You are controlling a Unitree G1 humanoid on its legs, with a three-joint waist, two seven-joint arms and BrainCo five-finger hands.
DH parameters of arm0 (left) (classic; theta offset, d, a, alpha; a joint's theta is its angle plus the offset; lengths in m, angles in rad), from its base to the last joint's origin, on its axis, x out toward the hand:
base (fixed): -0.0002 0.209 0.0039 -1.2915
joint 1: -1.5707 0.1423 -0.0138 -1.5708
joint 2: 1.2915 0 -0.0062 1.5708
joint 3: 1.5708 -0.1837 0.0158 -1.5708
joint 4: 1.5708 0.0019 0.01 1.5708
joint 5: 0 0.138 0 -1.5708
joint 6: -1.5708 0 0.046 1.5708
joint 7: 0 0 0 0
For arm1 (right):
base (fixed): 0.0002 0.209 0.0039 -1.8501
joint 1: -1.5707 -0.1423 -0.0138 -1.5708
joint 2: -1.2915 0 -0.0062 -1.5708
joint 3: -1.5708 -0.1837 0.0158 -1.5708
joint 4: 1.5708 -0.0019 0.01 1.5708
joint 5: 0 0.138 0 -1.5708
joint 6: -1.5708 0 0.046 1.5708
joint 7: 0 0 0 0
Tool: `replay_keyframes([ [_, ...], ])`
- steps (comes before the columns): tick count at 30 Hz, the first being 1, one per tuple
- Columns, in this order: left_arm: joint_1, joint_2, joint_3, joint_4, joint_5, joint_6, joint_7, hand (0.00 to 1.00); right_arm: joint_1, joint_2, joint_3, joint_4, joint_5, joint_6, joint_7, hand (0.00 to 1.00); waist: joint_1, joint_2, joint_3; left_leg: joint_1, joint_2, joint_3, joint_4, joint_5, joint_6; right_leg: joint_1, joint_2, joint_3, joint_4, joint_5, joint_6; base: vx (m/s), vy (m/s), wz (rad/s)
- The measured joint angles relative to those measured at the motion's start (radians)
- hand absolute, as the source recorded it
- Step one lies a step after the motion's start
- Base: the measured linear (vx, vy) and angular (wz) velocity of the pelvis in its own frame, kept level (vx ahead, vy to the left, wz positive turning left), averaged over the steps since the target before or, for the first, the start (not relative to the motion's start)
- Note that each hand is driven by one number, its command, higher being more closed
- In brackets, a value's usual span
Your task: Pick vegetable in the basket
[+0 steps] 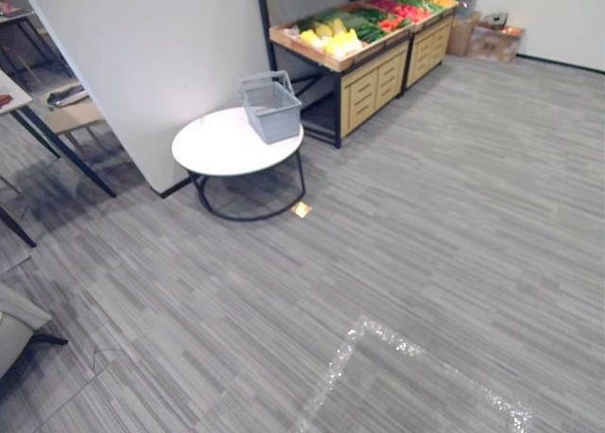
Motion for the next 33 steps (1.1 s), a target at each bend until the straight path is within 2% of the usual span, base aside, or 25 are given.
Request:
replay_keyframes([
  [1,-0.005,0.000,0.000,0.000,0.000,0.000,-0.001,0.00,-0.013,0.000,-0.014,0.001,0.000,0.000,0.001,0.00,-0.001,0.009,0.008,0.010,0.001,0.001,-0.001,-0.003,-0.005,0.014,0.002,-0.003,-0.006,0.000,0.000,0.06,-0.001,-0.02],
  [2,-0.006,0.000,0.002,0.000,0.001,0.000,-0.002,0.00,-0.020,0.000,-0.015,0.001,0.000,0.000,0.002,0.00,-0.001,-0.001,0.014,0.012,0.001,0.005,0.000,-0.008,-0.013,0.018,0.003,-0.004,-0.014,0.000,0.000,0.11,-0.002,-0.04],
  [3,-0.009,-0.001,0.006,0.000,0.001,0.000,-0.003,0.00,-0.026,0.001,-0.016,0.001,0.000,0.000,0.001,0.00,-0.001,0.008,0.014,0.017,0.001,0.008,0.000,-0.011,-0.017,0.027,0.003,-0.003,-0.017,0.000,0.001,0.10,-0.002,-0.08],
  [4,-0.011,-0.003,0.018,0.000,0.001,0.000,-0.005,0.00,-0.034,0.000,-0.016,0.001,0.000,-0.001,0.003,0.00,0.000,-0.007,0.027,0.025,0.002,0.023,-0.001,-0.015,-0.024,0.034,0.004,-0.003,-0.022,0.000,0.002,0.09,-0.002,-0.10],
  [5,-0.011,-0.003,0.023,-0.001,0.001,0.000,-0.005,0.00,-0.043,0.002,-0.016,0.001,0.000,-0.002,0.003,0.00,-0.001,0.005,0.023,0.027,0.002,0.024,0.000,-0.016,-0.025,0.036,0.004,-0.003,-0.024,0.000,0.003,0.05,-0.002,-0.09],
  [7,-0.012,-0.003,0.033,-0.004,0.005,0.000,-0.004,0.00,-0.058,0.005,-0.017,0.001,0.000,-0.003,0.003,0.00,-0.002,-0.003,0.036,0.035,0.001,0.025,-0.001,-0.019,-0.030,0.047,0.004,-0.003,-0.030,0.000,0.007,0.03,-0.007,-0.04],
  [16,-0.028,-0.015,0.070,-0.006,-0.003,-0.012,0.015,0.00,-0.099,0.015,-0.055,0.000,0.011,-0.004,-0.001,0.00,0.000,-0.003,0.042,0.038,0.002,0.029,-0.001,-0.021,-0.031,0.048,0.004,-0.005,-0.028,-0.008,0.019,-0.02,-0.008,-0.01],
  [20,-0.027,-0.017,0.073,-0.007,-0.005,-0.021,0.016,0.00,-0.104,0.020,-0.047,-0.004,0.012,-0.027,0.001,0.00,0.003,-0.003,0.042,0.040,0.004,0.043,-0.001,-0.021,-0.032,0.044,0.004,-0.001,-0.021,-0.008,0.019,-0.05,-0.012,-0.04],
  [28,-0.026,-0.021,0.073,-0.027,-0.043,-0.022,-0.009,0.00,-0.096,0.009,-0.010,-0.004,0.033,-0.025,0.071,0.00,0.005,-0.005,0.044,0.039,0.004,0.046,-0.006,-0.021,-0.031,0.043,0.004,-0.003,-0.023,-0.008,0.018,-0.03,-0.009,-0.01],
  [33,-0.030,-0.017,0.077,-0.028,-0.043,-0.020,-0.028,0.00,-0.102,0.006,0.009,-0.004,-0.007,-0.023,0.089,0.00,0.012,-0.013,0.049,0.036,0.004,0.046,-0.006,-0.021,-0.031,0.043,0.005,-0.006,-0.031,-0.008,0.018,0.00,0.000,0.00],
])
